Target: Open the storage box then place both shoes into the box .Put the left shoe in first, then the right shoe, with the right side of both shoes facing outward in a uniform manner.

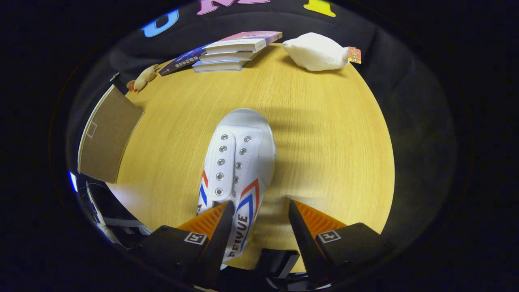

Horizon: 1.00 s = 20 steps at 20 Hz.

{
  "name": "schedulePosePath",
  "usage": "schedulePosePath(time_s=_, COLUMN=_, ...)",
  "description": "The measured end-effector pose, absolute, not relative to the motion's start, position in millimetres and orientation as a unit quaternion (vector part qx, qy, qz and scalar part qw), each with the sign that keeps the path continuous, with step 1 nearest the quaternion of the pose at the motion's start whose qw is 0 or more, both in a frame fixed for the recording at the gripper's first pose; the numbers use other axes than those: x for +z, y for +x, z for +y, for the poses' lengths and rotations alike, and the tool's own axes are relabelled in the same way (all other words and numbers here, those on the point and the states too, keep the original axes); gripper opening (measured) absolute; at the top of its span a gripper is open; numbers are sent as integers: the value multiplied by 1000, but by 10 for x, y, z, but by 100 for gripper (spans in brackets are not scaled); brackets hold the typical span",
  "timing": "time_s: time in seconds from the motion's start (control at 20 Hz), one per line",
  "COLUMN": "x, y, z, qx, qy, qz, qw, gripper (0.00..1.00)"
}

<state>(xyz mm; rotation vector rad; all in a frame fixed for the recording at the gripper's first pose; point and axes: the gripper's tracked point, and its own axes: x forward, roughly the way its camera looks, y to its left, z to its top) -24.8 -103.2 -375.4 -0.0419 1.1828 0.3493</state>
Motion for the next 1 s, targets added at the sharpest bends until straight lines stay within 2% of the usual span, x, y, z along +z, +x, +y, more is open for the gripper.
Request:
schedulePosePath(time_s=0.2, x=-3751, y=-276, z=-937, qx=159, qy=7, qz=560, qw=813, gripper=37)
schedulePosePath(time_s=0.3, x=-3748, y=-266, z=-934, qx=143, qy=23, qz=563, qw=814, gripper=34)
schedulePosePath(time_s=0.45, x=-3713, y=-237, z=-999, qx=127, qy=56, qz=565, qw=813, gripper=14)
schedulePosePath(time_s=0.5, x=-3734, y=-280, z=-983, qx=127, qy=65, qz=569, qw=810, gripper=10)
schedulePosePath(time_s=1.0, x=-2919, y=-594, z=-351, qx=99, qy=108, qz=556, qw=818, gripper=9)
